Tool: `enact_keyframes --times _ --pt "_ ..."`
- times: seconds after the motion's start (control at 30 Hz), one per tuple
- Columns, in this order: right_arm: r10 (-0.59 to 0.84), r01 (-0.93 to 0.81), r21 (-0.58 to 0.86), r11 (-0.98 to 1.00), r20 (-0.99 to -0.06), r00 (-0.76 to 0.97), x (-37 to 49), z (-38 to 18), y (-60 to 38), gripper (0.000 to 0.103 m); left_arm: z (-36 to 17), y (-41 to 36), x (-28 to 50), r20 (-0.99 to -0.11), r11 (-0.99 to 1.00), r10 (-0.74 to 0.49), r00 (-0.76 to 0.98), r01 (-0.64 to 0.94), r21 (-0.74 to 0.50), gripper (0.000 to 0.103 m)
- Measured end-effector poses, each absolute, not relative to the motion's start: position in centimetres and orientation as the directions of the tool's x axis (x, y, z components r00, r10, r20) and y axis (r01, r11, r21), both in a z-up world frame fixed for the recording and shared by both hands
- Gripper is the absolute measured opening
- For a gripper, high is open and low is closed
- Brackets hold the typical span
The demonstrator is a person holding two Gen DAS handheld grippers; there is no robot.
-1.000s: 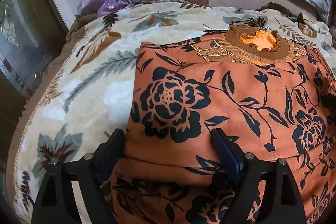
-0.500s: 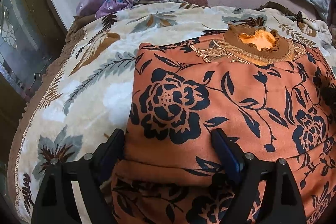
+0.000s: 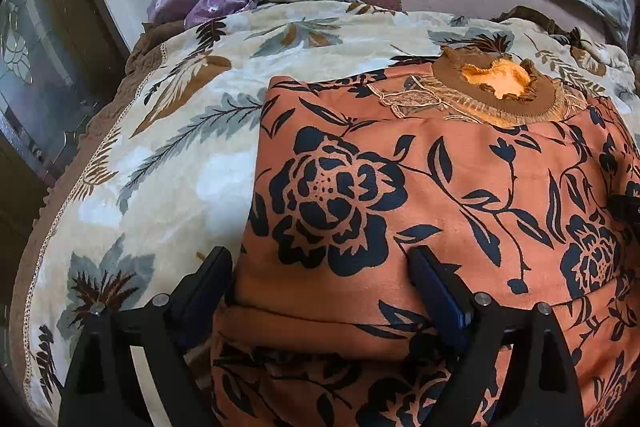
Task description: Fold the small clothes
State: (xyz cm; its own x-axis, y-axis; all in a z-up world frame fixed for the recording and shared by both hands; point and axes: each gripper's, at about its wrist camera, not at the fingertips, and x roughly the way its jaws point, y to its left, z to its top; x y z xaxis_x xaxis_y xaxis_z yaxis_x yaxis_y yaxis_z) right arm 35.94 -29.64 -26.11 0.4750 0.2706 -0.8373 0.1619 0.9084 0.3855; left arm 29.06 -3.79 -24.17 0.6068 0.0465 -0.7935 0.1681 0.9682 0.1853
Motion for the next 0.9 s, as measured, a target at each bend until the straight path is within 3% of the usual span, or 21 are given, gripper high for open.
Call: enact_keyframes --times 0.47,0.63,0.9 --pt "0.231 0.207 0.359 0.910 -0.855 0.465 34.1 -23.7 -31.6 0.013 -24.2 -3.5 29.2 -0.800 0.971 0.033 0.599 0.170 0.167 0.091" --pt "0.200 0.243 0.313 0.918 -0.896 0.397 34.3 -25.7 -32.0 0.013 -24.2 -3.5 29.3 -0.800 0.971 0.037 0.599 0.167 0.170 0.093" --pt "0.197 0.238 0.315 0.919 -0.888 0.416 34.5 -25.7 -32.2 0.013 -24.3 -3.4 29.3 -0.800 0.973 0.037 0.598 0.160 0.164 0.094"
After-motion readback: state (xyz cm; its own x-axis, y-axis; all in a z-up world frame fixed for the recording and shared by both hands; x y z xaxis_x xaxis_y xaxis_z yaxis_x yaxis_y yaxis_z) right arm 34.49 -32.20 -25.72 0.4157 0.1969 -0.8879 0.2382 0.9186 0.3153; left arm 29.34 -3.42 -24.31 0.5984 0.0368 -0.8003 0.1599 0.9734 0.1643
